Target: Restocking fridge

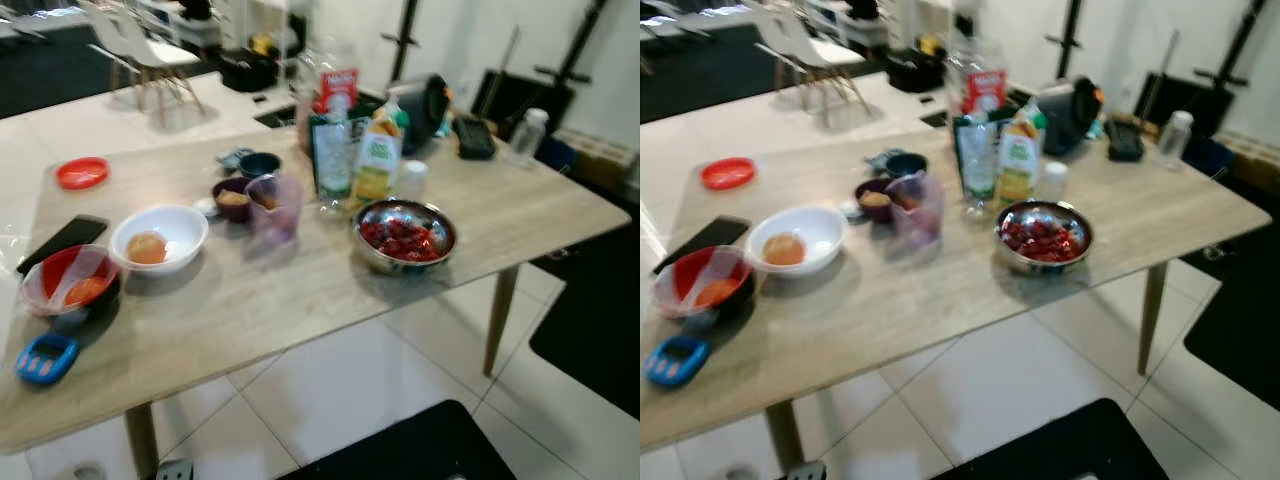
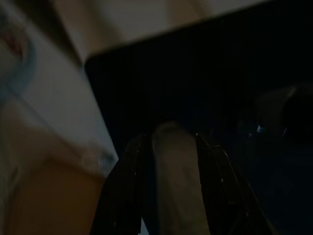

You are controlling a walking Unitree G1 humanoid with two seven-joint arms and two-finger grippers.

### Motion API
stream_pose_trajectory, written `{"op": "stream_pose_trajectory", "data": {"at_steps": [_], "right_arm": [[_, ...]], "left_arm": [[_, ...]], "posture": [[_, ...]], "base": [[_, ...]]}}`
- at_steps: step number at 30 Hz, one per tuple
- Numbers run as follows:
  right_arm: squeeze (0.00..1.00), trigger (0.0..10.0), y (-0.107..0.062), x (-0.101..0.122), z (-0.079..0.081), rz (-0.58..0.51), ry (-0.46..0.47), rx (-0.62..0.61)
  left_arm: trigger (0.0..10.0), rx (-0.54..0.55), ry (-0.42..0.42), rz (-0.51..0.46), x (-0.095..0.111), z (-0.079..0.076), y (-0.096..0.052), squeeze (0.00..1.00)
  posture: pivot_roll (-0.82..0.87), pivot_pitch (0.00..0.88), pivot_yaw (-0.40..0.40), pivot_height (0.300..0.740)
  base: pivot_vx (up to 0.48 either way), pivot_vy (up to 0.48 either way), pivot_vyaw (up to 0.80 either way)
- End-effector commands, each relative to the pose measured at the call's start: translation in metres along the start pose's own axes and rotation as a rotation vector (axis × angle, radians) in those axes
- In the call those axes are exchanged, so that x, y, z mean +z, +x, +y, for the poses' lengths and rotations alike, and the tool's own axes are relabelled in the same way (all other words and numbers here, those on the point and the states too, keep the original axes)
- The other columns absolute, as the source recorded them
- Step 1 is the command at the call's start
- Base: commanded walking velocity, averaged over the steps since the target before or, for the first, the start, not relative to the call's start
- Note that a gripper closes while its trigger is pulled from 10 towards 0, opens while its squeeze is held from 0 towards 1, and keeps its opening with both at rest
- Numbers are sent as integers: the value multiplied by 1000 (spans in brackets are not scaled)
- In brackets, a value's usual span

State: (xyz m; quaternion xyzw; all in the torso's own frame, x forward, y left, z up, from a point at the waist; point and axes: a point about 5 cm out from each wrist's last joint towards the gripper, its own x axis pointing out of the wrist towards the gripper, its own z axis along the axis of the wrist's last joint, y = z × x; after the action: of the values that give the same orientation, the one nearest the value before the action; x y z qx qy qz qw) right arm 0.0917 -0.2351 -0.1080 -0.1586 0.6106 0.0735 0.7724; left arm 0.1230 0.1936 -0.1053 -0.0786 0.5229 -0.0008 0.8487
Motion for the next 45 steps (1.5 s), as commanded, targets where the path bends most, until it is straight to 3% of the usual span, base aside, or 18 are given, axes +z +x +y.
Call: {"op": "stream_pose_trajectory", "data": {"at_steps": [1, 9, 18, 23, 25, 36, 45], "right_arm": [[0, 10000, 1, 6, 3, -14, -16, 3], [0, 10000, 1, 5, 4, -9, -16, 7], [0, 10000, 1, 4, 6, -2, -20, 16], [0, 10000, 1, 2, 6, 9, -34, 14], [0, 10000, 1, 1, 5, 19, -47, 11], [0, 10000, 0, -1, 2, 38, -66, 0], [0, 10000, 1, -2, 3, 46, -66, 2]], "left_arm": [[10000, 17, 6, 31, -13, 1, -2, 0], [10000, 22, 52, 1, -9, 1, -2, 0], [10000, 3, 48, -5, -8, -2, -1, 0], [10000, -5, 20, 5, -10, -3, -1, 0], [10000, -29, -44, -22, -6, -3, -1, 0], [10000, -65, -25, -7, -7, -6, -1, 0], [10000, -89, -88, 3, -9, -9, -1, 0]], "posture": [[-39, 0, 11, 740], [-42, 0, 15, 740], [-40, 0, 14, 740], [-36, 0, 14, 740], [-36, 0, 14, 740], [-34, 0, 13, 740], [-34, 0, 12, 740]], "base": [[0, 0, -800], [0, 0, -800], [0, 0, -800], [0, 0, -800], [0, 0, -800], [0, 0, -799], [0, 0, -800]]}}
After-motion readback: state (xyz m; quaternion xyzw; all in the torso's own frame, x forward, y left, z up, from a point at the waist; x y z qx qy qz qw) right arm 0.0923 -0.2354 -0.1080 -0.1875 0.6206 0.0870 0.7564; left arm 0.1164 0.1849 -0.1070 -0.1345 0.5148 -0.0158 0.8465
